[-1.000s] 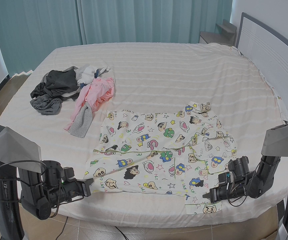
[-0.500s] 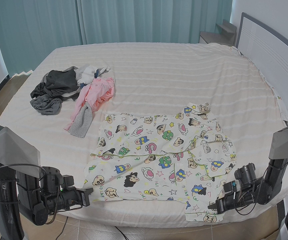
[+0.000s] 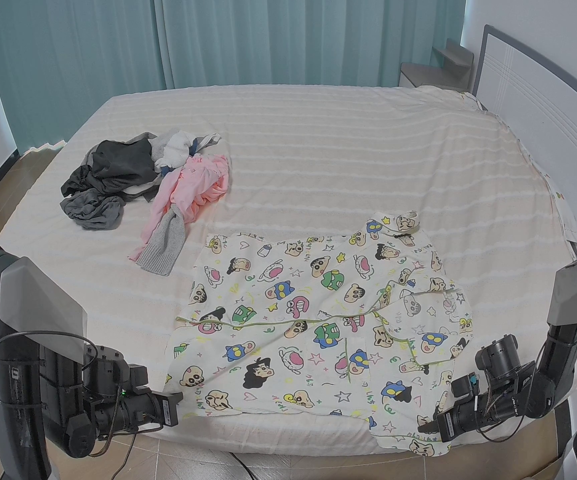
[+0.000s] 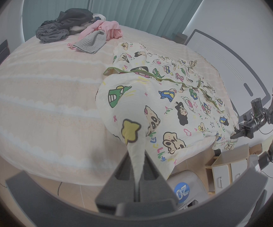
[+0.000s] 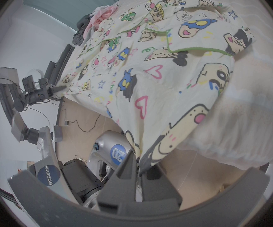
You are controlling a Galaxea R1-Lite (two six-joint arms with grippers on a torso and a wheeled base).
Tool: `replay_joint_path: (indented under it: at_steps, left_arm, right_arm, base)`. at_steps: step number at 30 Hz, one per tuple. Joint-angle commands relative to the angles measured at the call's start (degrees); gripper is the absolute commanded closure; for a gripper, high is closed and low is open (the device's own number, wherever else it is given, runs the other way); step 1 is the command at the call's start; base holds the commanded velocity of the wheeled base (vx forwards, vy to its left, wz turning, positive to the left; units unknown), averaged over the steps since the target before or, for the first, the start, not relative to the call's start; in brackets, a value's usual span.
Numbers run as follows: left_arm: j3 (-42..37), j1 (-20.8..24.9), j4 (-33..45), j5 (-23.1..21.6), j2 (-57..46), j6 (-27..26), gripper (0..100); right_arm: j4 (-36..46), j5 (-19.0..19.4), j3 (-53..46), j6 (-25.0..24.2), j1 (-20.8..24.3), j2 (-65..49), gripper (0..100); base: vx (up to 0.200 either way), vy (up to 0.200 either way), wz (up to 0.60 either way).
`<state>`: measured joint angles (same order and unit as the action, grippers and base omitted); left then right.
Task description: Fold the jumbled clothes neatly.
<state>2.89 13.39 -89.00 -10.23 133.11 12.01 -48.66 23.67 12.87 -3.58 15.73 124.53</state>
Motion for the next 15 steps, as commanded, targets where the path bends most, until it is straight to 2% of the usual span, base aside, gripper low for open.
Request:
replay_joint_path:
  at_steps: [1,7,15]
  left_arm:
    - [0.1,0.15,-1.0,-0.14,0.75,0.38,100]
    - [1.24,-0.03,-1.0,-0.67,-0.66,0.82,100]
    - [6.25,0.06,-1.0,0.38,-4.44,7.5,100]
  right_arm:
    - [-0.03,0.94,-0.39,-0.28,0.09,-2.27,100]
    - [-0.11,3.04,-0.13,-0.9,-0.35,-5.96,100]
    - [-0.11,5.68,1.8,-6.0,-1.66,-10.88,100]
  base:
    - [0.0,0.0,0.0]
    - [0.0,0.0,0.0]
    - [0.0,0.0,0.0]
